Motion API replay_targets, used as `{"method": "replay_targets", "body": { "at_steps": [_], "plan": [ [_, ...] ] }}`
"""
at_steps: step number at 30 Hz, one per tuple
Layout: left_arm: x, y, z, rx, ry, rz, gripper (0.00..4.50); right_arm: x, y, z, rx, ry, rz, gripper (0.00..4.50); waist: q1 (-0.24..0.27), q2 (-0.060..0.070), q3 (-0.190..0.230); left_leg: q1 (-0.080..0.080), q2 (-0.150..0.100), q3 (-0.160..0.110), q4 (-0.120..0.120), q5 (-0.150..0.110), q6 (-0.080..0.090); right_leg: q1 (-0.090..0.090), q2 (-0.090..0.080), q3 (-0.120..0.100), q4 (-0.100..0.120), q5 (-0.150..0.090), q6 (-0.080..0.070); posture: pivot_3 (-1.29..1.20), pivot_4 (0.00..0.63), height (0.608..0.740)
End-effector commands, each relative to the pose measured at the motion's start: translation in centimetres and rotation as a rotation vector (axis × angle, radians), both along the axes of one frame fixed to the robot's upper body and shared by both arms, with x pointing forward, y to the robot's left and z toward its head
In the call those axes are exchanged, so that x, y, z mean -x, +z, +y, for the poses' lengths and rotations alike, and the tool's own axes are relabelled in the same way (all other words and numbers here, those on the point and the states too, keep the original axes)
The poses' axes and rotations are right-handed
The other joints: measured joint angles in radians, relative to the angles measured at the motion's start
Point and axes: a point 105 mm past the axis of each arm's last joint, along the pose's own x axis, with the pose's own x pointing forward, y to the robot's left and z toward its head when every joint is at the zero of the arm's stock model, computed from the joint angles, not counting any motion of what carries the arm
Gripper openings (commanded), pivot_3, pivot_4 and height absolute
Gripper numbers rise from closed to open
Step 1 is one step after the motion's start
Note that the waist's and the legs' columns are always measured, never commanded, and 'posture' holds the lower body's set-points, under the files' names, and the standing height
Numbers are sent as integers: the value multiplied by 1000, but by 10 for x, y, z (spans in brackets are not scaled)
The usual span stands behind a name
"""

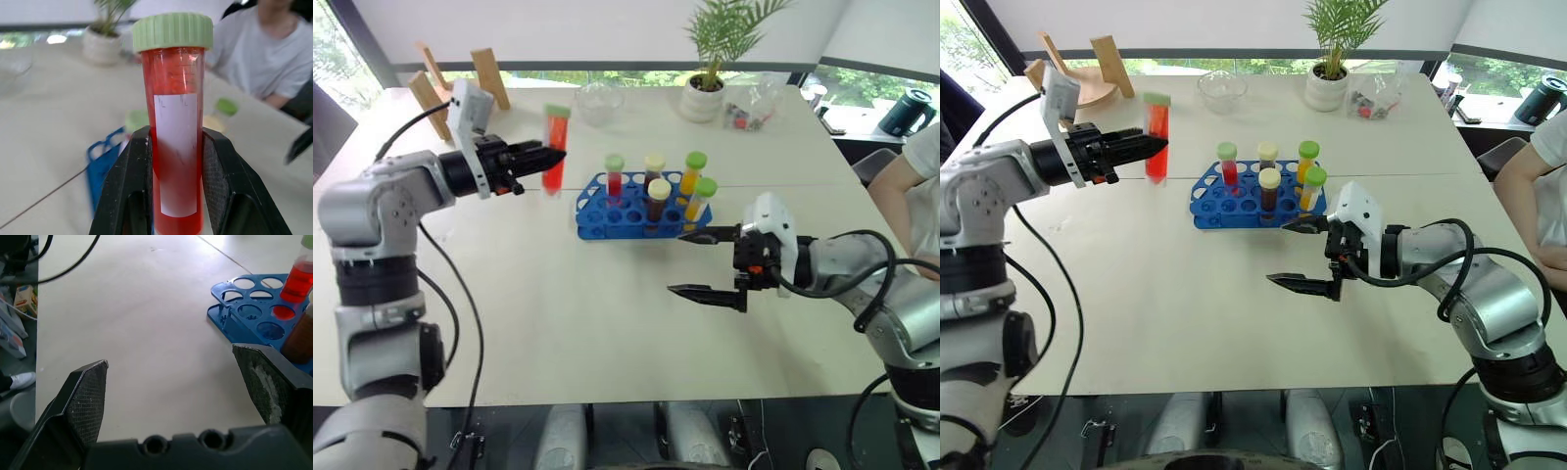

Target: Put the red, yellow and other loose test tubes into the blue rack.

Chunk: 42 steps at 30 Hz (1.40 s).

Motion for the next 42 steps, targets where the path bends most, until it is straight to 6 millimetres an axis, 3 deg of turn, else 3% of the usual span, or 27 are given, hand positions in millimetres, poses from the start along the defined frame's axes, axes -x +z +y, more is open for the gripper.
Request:
{"method": "replay_targets", "body": {
  "at_steps": [1,6,14,22,42],
  "plan": [
    [9,11,-22,71,-6,-181,792,2,16,5,-41,-15,-68,4500,3,0,0,0,0,-1,1,0,0,1,0,0,0,0,0,0,150,740],
    [-4,-28,-38,49,95,-334,792,3,18,7,-48,-32,-83,4500,-3,1,0,1,0,0,5,0,0,3,1,1,0,1,2,0,150,740],
    [-22,-65,-47,55,158,-374,792,5,18,9,-44,-38,-92,4500,0,0,0,0,0,-1,5,-1,1,3,2,1,-1,1,2,0,150,740],
    [-34,-81,-51,68,176,-364,792,5,18,11,-46,-44,-98,4500,0,0,0,0,0,-1,5,-1,2,3,2,0,-1,1,2,0,150,740],
    [-44,-97,-61,67,166,-386,792,8,20,13,-61,-74,-112,4500,-1,0,0,0,0,-1,5,-2,3,3,2,0,-2,1,2,0,150,740]
  ]
}}
